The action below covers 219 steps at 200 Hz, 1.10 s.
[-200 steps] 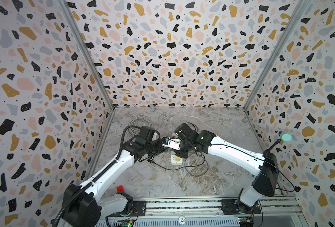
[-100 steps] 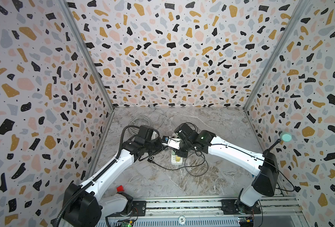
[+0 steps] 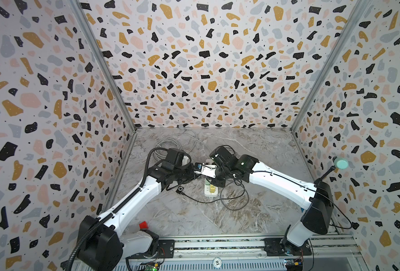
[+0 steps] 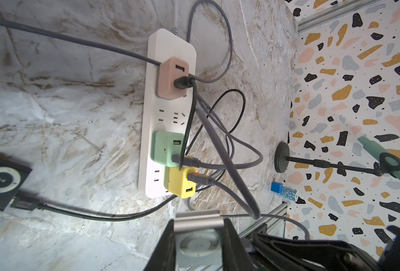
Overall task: Charge mp3
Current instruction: Insert the charging cable into the MP3 player.
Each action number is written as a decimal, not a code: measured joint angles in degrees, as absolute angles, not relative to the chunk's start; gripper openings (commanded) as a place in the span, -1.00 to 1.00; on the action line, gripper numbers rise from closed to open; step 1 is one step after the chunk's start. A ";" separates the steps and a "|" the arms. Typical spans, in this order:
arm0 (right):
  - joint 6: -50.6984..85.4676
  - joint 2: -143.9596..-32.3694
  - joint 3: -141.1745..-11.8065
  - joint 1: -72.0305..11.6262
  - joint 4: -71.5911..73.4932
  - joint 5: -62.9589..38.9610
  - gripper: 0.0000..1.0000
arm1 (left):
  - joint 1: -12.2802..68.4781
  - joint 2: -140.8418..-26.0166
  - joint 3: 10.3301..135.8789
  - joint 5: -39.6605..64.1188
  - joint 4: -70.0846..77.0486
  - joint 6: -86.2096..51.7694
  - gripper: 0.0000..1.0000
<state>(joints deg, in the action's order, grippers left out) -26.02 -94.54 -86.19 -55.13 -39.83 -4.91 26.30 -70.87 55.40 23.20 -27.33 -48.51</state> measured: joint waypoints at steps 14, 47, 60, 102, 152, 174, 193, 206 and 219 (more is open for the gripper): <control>-26.06 -94.41 -85.86 -55.07 -39.77 -4.93 -1.00 | 26.30 -71.05 55.40 23.42 -27.33 -48.45 -1.00; -26.41 -94.11 -85.27 -54.81 -39.40 -4.99 -1.00 | 26.17 -71.48 55.53 23.90 -27.24 -48.38 -1.00; -26.50 -94.08 -85.21 -54.61 -39.29 -5.23 -1.00 | 25.91 -71.57 55.55 24.14 -27.09 -48.36 -1.00; -26.96 -93.78 -85.12 -54.22 -38.89 -5.67 -1.00 | 25.32 -71.88 56.10 24.82 -26.92 -47.88 -1.00; -27.31 -93.21 -84.58 -53.93 -38.79 -6.24 -1.00 | 25.08 -72.25 56.31 25.69 -26.85 -47.18 -1.00; -27.33 -92.88 -84.03 -53.84 -38.48 -6.50 -1.00 | 24.95 -72.42 56.31 26.09 -26.89 -47.07 -1.00; -27.33 -92.66 -83.83 -53.82 -38.37 -6.92 -1.00 | 24.71 -72.42 56.31 26.39 -26.83 -47.00 -1.00; -27.35 -92.51 -83.81 -53.80 -38.39 -7.16 -1.00 | 24.69 -72.42 56.31 26.55 -26.83 -46.92 -1.00; -27.38 -92.38 -83.64 -53.78 -38.33 -7.40 -1.00 | 24.64 -72.44 56.31 26.70 -26.83 -46.81 -1.00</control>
<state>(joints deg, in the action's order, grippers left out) -27.38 -92.38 -83.64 -53.78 -38.33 -7.40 24.64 -72.44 56.31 26.70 -26.83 -46.81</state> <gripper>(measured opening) 0.072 0.285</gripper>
